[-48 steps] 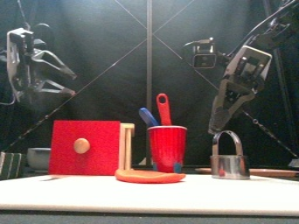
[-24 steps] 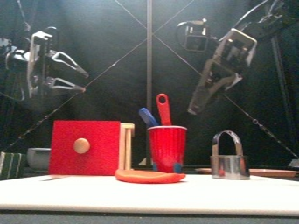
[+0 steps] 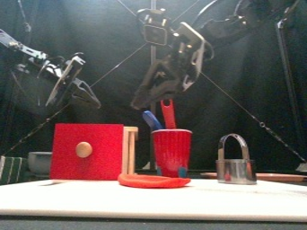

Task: Get the cutter from the drawer then cut the dough then place the extra dough in the bowl
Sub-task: Shut the drawer

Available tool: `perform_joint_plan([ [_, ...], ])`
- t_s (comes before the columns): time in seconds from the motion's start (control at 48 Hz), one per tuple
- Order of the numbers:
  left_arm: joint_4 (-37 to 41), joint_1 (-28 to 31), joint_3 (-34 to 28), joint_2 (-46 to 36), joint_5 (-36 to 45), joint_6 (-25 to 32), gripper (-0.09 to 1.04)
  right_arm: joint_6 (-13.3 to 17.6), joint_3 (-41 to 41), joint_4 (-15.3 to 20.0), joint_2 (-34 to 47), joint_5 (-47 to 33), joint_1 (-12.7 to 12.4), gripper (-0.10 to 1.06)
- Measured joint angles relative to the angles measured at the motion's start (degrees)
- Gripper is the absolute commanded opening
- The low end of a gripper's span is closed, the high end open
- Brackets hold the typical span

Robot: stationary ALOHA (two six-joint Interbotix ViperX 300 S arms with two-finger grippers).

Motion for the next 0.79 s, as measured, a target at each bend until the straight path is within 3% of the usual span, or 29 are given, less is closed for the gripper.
perform_joint_plan([
  [0.25, -3.78, 6.59, -3.16, 5.27, 1.23, -0.09, 0.41, 0.44, -7.91, -0.44, 7.38, 1.05, 0.53, 0.51],
  [0.5, -4.57, 7.38, -10.63, 16.08, 6.15, -0.09, 0.4, 0.26, -16.08, -1.14, 13.54, 7.56, 0.88, 0.51],
  [0.792, -4.48, 7.73, -15.82, 23.64, 9.93, 0.0, 0.41, 0.53, -27.42, -5.63, 20.65, 16.17, 1.58, 0.51],
])
